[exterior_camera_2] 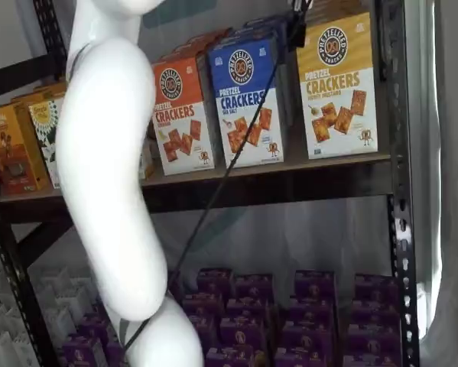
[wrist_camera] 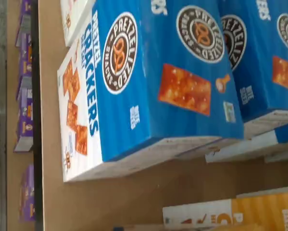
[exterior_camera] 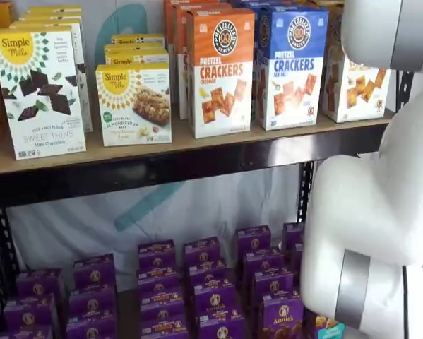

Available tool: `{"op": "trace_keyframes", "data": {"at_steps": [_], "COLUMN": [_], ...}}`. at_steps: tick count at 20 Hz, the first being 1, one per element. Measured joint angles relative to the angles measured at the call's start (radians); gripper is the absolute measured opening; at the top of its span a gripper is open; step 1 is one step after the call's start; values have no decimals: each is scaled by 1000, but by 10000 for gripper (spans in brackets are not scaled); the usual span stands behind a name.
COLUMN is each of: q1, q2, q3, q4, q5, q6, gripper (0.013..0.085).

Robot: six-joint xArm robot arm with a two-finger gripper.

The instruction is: Retrieve the yellow and white box located on the top shelf, the sixth one from the left

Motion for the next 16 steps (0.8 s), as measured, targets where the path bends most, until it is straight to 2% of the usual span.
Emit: {"op": "trace_keyframes", "data": {"at_steps": [16], "q1": [47], "q2": [157], "q3": [-212], "q4": [-142], "q5": [116], "q6": [15], "gripper": [850]}}
